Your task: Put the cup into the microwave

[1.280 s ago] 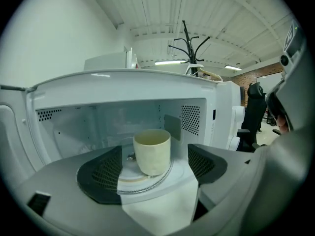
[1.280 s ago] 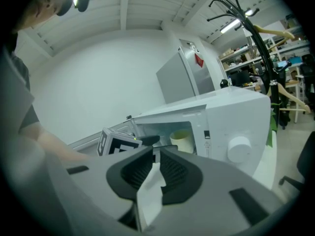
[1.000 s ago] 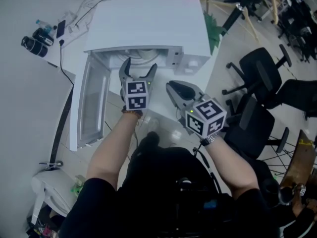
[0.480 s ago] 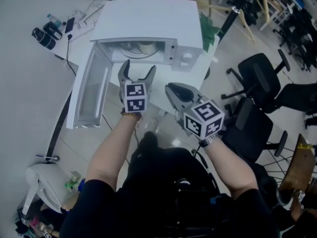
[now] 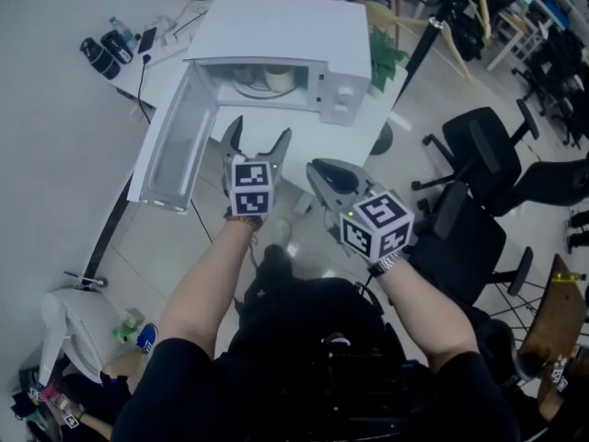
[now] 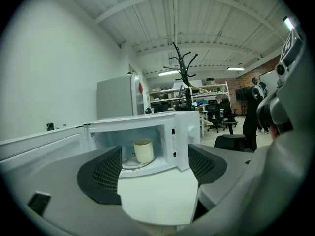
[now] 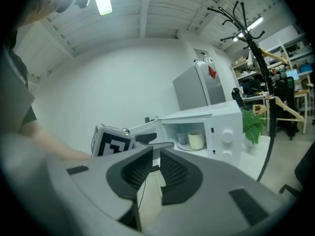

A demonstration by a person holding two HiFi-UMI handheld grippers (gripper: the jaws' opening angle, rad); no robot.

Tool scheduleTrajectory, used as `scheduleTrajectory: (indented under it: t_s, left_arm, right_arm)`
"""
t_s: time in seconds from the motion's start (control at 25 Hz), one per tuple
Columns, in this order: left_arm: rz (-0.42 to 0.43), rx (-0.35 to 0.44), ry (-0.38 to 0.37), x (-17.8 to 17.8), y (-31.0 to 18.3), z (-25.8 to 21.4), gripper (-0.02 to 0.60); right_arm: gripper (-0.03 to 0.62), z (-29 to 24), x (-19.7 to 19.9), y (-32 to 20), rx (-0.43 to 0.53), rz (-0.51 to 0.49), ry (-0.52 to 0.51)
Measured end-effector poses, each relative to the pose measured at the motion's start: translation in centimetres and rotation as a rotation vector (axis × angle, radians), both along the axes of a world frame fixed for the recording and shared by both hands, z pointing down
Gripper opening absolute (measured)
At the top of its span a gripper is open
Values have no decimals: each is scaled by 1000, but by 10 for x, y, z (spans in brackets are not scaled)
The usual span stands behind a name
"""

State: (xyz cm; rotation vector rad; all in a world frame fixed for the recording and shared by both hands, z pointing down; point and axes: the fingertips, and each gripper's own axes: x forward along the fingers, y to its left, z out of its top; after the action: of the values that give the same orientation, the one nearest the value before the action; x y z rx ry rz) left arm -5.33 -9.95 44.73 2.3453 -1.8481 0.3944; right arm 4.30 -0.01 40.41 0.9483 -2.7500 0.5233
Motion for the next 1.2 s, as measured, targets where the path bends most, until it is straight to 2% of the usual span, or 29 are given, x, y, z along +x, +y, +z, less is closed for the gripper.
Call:
scheduleTrajectory:
  t_s: [0.68,1.2]
  left_arm:
    - [-18,10,-5,-1,78,-36,416]
    - [33,8,14,-21,117,-51,416]
  right_arm:
    - [64,-18,-2,52,24,-45,-26]
    - [63,-32,-19,75,51,12,-25]
